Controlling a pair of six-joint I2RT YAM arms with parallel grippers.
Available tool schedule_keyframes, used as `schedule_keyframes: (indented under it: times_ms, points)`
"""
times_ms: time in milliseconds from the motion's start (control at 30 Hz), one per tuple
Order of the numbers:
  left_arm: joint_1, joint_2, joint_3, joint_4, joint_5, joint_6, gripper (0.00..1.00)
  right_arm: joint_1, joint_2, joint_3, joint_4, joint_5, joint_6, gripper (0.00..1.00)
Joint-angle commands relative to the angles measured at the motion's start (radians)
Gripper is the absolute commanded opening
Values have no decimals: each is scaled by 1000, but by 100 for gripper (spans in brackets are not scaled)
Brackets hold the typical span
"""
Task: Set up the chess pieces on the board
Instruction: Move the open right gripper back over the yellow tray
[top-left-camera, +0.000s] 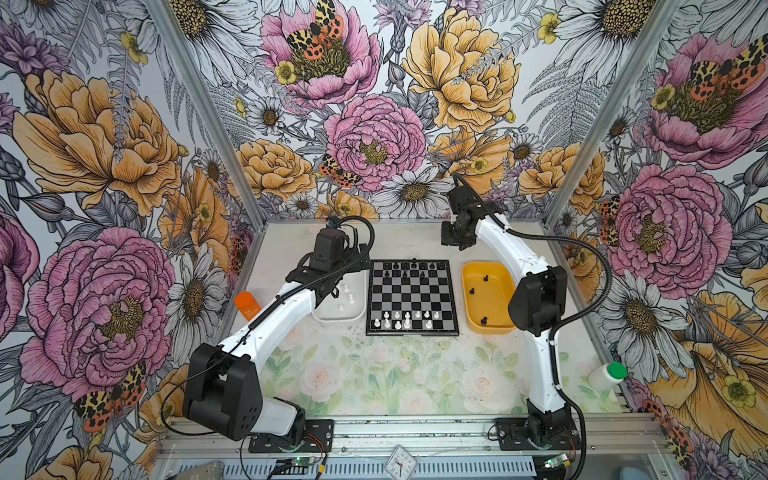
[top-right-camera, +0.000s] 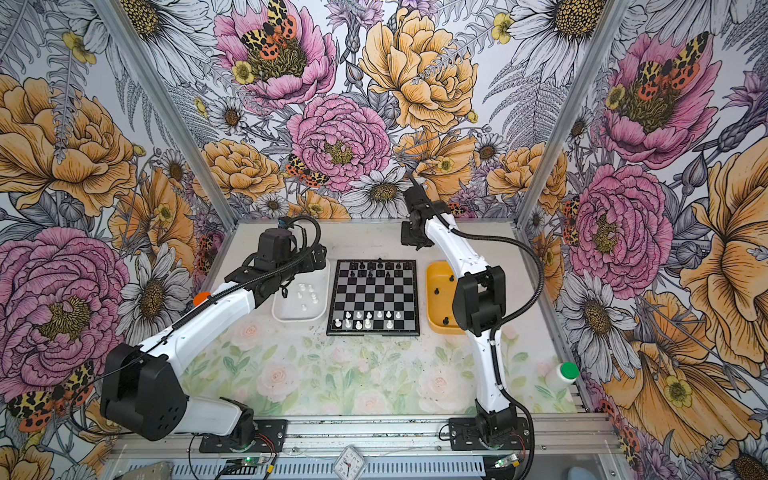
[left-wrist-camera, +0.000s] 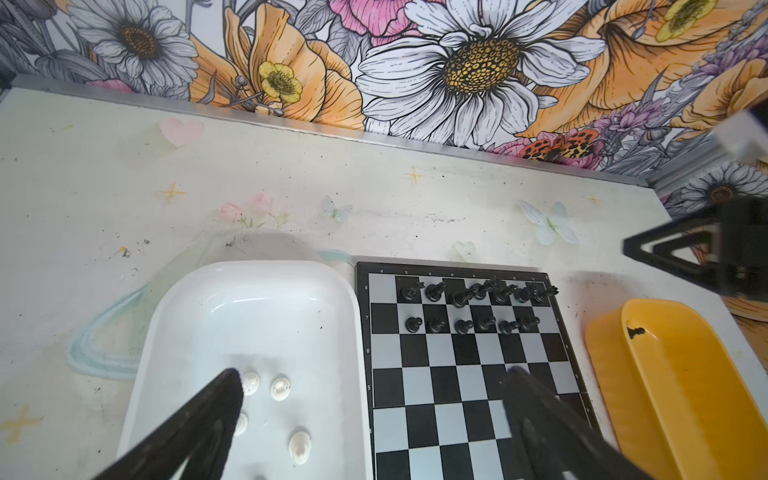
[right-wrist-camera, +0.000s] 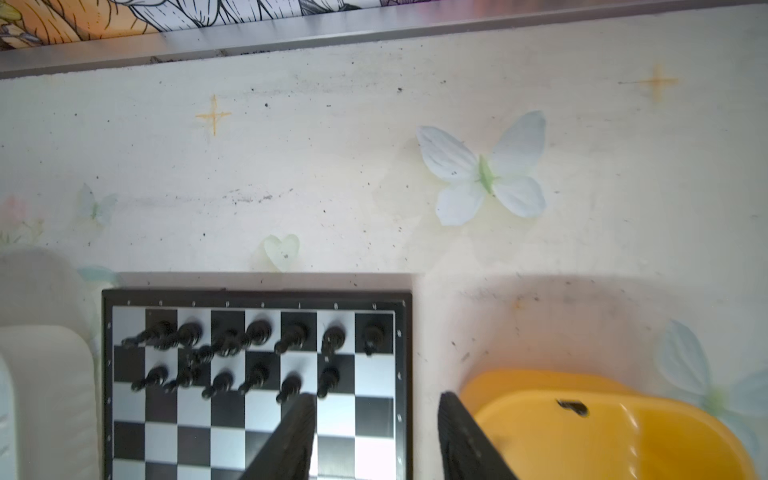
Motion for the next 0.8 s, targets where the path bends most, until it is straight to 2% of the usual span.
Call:
schedule_keyframes:
  times_ms: [0, 100, 200, 367, 567, 767]
  points:
    - [-36, -3, -15, 53, -88, -76, 99, -27, -159, -158, -23, 79, -30, 51]
    - [-125, 17, 13, 58, -175, -74, 99, -55, -290, -353, -17, 85, -11, 51]
    - [-202, 66, 49, 72, -200, -63, 99, -73, -409, -537, -8, 71, -8, 51]
    - [-277, 190, 138, 73, -207, -86, 99, -105, -563, -773, 12, 15, -1, 51]
    - [-372, 302, 251, 74, -228, -57, 99, -124, -643, -920, 83, -92, 29, 48]
    - [-408, 312, 263, 81, -207, -16, 99, -123, -658, -1020, 158, -126, 64, 44]
